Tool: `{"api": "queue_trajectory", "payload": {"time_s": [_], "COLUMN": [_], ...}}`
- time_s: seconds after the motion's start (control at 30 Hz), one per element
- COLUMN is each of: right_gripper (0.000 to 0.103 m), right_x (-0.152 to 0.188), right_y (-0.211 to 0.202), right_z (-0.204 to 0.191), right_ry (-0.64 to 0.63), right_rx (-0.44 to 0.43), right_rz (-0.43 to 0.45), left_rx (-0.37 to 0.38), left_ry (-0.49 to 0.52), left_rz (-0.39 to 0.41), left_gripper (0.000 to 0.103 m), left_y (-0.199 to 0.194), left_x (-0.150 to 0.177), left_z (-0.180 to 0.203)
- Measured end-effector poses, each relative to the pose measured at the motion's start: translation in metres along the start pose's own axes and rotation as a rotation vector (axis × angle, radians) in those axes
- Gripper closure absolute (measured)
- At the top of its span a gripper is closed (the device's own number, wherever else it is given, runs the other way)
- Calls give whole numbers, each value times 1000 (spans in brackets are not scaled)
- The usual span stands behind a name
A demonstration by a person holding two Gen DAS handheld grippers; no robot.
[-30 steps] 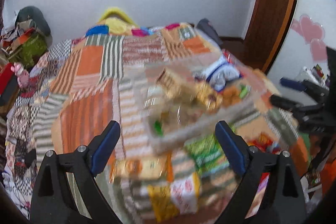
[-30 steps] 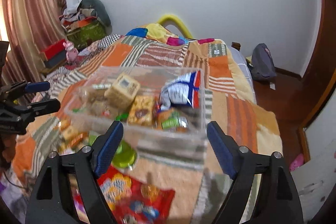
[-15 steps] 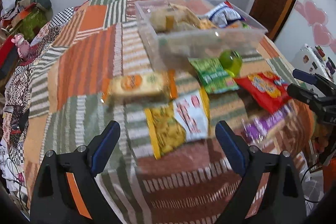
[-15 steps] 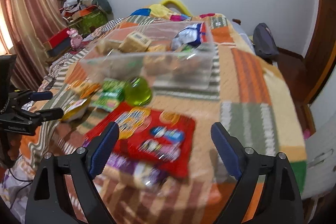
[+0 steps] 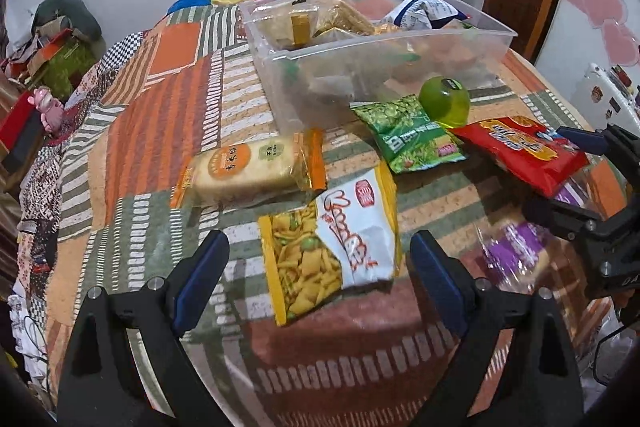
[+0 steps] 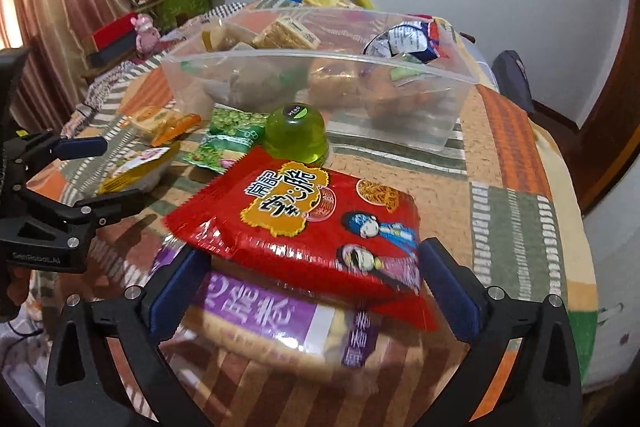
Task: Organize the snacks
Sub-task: 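Move both tools back toward the remaining snacks on the bed, then grasp the yellow-white chip bag with the left tool while the right tool grasps the red snack bag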
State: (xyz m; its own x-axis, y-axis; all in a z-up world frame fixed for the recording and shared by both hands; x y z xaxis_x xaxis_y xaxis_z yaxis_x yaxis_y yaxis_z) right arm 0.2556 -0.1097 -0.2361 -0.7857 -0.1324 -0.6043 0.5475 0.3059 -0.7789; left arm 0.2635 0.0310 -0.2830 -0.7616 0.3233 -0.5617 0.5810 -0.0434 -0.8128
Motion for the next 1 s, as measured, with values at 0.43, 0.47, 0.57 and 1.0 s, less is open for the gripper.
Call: {"api": "queue_trajectory", "payload": {"time_s": [0.43,0.47,0.57,1.0], "right_gripper": [46,52,71,75], "right_x": [-13,-13,-14,-19], "right_y": [5,5,2,-35], "right_z": [5,7,10,14], "right_ry": [-21,-9,31,51], "right_rx": [6,-2,-38,-91], "right_rz": [34,29,30,106], "left_rx": [81,76,63,76], "left_ry": [-46,-44,-41,-74], "left_rz": [18,23,35,85], "left_gripper": [41,42,49,53], "left_y": [17,15,7,-25], "left_x": [1,1,0,-10], "left_z": [-5,-5,-7,-12]}}
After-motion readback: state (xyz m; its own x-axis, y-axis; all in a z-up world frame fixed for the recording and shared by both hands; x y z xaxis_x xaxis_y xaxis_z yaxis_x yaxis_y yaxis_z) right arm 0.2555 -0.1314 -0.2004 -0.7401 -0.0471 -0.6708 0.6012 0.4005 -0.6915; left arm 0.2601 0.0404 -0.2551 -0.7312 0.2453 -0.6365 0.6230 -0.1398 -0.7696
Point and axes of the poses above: each gripper's, at about its wrist camera, not at the fingertips, and y roughly the way its jaws point, z to its right, x to its underside, the point moved 9 cm from there along y, roughly the way its jaws point, and after that the axes turned 14 degrees about y, right-handed, at the moved point
